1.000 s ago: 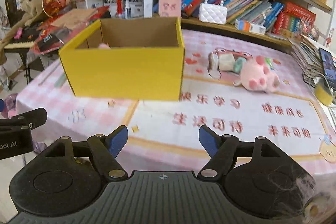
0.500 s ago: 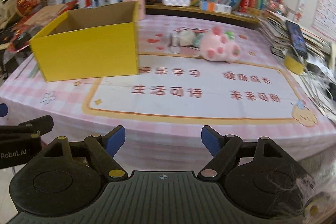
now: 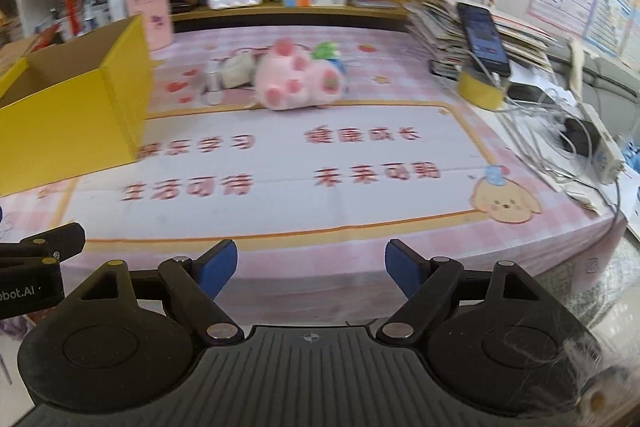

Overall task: Organize objects
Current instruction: 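Move both open grippers toward the pink plush pig and green toy figure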

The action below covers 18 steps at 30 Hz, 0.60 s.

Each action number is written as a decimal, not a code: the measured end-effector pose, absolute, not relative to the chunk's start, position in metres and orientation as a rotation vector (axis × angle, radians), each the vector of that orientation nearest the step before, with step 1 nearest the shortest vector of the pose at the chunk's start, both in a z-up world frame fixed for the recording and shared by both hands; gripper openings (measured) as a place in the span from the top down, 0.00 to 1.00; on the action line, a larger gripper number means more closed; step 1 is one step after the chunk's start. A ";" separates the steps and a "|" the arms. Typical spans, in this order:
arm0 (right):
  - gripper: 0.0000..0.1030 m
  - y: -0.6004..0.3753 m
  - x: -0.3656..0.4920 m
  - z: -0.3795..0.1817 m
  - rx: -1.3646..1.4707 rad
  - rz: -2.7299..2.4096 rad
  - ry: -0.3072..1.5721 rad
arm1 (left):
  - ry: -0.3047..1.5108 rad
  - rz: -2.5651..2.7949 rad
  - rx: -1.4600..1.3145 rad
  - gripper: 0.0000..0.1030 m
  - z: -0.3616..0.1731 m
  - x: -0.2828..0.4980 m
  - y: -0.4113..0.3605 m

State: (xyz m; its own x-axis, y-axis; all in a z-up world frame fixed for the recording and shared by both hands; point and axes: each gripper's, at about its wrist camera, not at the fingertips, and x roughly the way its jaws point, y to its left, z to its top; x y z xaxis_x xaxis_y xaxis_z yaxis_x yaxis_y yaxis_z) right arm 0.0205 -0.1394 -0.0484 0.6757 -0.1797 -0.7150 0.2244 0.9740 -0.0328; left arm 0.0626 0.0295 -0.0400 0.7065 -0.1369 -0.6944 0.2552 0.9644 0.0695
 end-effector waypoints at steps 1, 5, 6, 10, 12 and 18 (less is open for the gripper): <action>0.22 -0.147 0.023 -0.049 0.064 -0.236 0.803 | 0.758 -0.225 0.167 0.06 -0.041 0.066 0.024; 0.22 -0.169 0.036 -0.053 0.068 -0.250 0.825 | 0.778 -0.242 0.160 0.06 -0.044 0.080 0.003; 0.22 -0.173 0.040 -0.053 0.067 -0.252 0.829 | 0.781 -0.246 0.158 0.06 -0.044 0.084 -0.002; 0.22 -0.192 0.055 -0.054 0.068 -0.251 0.836 | 0.784 -0.251 0.161 0.06 -0.045 0.098 -0.023; 0.22 -0.202 0.063 -0.054 0.067 -0.246 0.835 | 0.781 -0.252 0.162 0.06 -0.046 0.104 -0.032; 0.22 -0.228 0.090 -0.057 0.079 -0.229 0.849 | 0.792 -0.241 0.158 0.06 -0.048 0.127 -0.056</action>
